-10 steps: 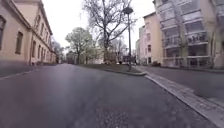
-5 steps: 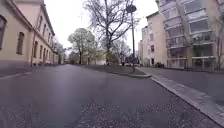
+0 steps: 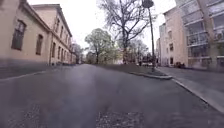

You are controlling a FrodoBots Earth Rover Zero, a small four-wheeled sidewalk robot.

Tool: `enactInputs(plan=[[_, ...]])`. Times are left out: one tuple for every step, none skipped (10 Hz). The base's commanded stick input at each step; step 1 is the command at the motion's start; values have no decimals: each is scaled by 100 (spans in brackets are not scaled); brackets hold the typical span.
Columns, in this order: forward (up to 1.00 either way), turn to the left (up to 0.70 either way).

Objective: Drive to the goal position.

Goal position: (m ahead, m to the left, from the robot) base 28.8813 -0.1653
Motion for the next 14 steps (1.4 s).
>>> enactInputs(plan=[[85, 34], [85, 34], [85, 34], [85, 34], [85, 34], [85, 34], [85, 5], [85, 0], [85, 0], [85, 0], [85, 0], [85, 0], [85, 0], [85, 0]])
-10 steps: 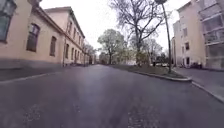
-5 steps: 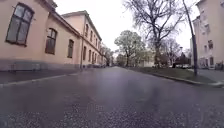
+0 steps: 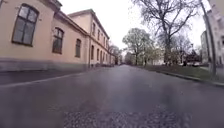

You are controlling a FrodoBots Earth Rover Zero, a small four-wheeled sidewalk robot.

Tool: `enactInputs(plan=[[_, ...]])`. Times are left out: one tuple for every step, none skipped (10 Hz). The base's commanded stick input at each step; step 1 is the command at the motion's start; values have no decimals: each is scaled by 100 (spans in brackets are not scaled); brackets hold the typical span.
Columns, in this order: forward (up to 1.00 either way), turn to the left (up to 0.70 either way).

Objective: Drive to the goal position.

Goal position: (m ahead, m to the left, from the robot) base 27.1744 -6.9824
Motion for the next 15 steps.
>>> enactInputs(plan=[[85, 0], [85, 0], [85, 0], [85, 0], [85, 0], [85, 0], [85, 0], [85, 0], [85, 0], [85, 0], [85, -5], [85, -34], [85, -34], [85, -3], [85, 0]])
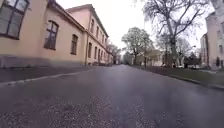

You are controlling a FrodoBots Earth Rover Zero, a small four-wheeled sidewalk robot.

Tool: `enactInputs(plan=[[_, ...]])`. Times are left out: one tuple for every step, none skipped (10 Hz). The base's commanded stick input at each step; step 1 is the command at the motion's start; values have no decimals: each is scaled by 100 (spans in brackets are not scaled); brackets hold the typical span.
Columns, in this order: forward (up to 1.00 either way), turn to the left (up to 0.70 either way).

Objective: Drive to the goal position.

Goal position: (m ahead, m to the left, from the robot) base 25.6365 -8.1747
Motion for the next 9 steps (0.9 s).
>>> enactInputs(plan=[[85, 0], [85, 0], [85, 0], [85, 0], [85, 0], [85, 0], [85, 0], [85, 0], [85, 0]])
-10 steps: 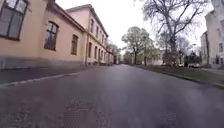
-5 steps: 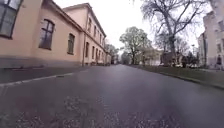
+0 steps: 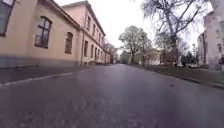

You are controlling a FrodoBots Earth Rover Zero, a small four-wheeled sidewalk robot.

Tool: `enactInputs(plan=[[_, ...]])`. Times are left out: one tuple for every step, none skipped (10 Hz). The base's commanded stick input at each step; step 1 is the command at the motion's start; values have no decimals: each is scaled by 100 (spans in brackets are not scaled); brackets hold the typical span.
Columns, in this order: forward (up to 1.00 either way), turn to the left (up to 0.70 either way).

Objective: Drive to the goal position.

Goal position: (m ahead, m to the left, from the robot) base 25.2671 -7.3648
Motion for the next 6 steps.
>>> enactInputs(plan=[[85, 0], [85, 0], [85, 0], [85, 0], [85, 0], [85, 0]])
